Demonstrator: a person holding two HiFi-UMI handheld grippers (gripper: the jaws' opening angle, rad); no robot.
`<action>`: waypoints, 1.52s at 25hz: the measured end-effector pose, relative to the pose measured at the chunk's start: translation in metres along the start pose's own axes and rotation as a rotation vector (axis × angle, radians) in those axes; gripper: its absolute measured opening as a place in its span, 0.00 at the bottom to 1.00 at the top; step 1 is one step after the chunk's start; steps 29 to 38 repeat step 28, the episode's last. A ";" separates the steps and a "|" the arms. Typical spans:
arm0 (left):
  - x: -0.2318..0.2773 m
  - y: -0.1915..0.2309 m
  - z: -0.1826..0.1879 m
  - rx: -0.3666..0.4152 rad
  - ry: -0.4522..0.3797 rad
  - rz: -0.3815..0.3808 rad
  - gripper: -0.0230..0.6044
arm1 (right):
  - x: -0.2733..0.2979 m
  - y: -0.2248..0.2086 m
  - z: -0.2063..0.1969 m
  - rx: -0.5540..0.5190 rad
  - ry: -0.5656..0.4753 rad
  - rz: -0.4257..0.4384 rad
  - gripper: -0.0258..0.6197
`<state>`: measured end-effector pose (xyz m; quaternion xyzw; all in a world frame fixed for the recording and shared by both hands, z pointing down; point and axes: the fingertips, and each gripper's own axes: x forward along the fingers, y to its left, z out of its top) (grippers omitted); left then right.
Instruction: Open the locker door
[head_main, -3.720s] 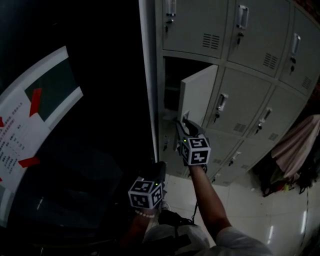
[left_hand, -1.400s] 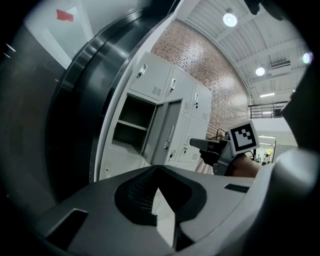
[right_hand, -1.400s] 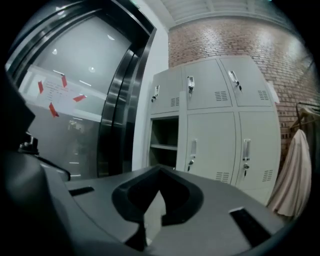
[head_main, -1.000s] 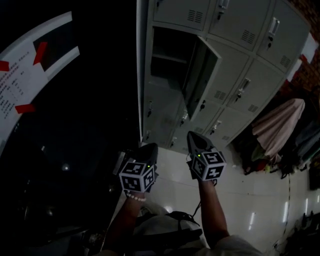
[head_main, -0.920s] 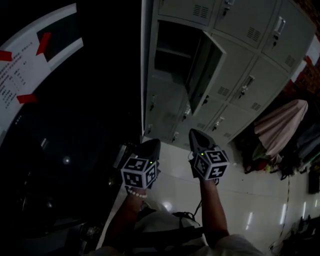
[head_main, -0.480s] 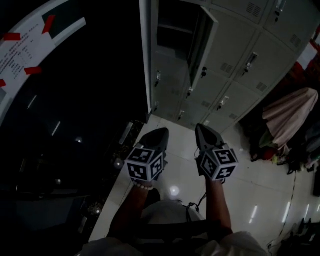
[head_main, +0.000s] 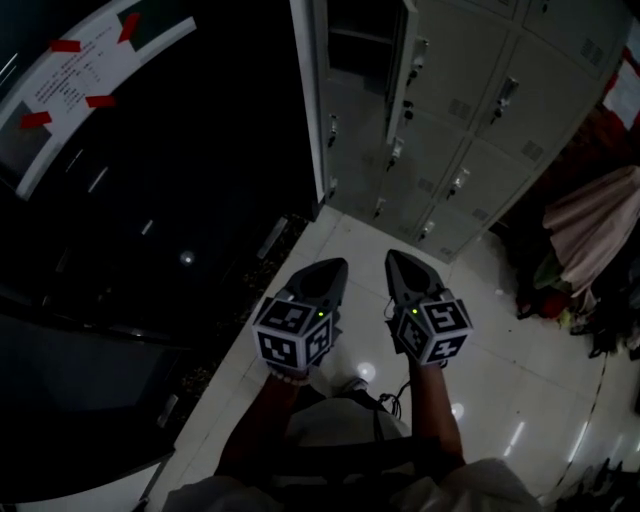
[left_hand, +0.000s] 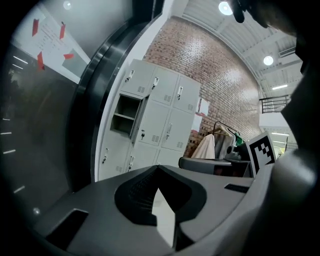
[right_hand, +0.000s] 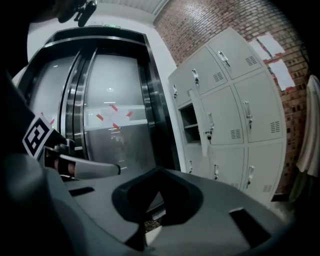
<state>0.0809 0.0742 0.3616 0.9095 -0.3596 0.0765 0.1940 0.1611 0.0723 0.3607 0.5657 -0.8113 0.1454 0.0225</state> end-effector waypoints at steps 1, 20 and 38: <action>-0.003 -0.004 -0.002 0.000 0.002 -0.001 0.02 | -0.005 0.003 -0.002 -0.003 0.005 0.003 0.04; -0.012 0.026 0.035 0.023 -0.036 -0.095 0.03 | 0.010 0.031 0.026 -0.042 -0.034 -0.103 0.04; -0.012 0.050 0.043 0.016 -0.040 -0.103 0.03 | 0.030 0.036 0.031 -0.051 -0.032 -0.125 0.04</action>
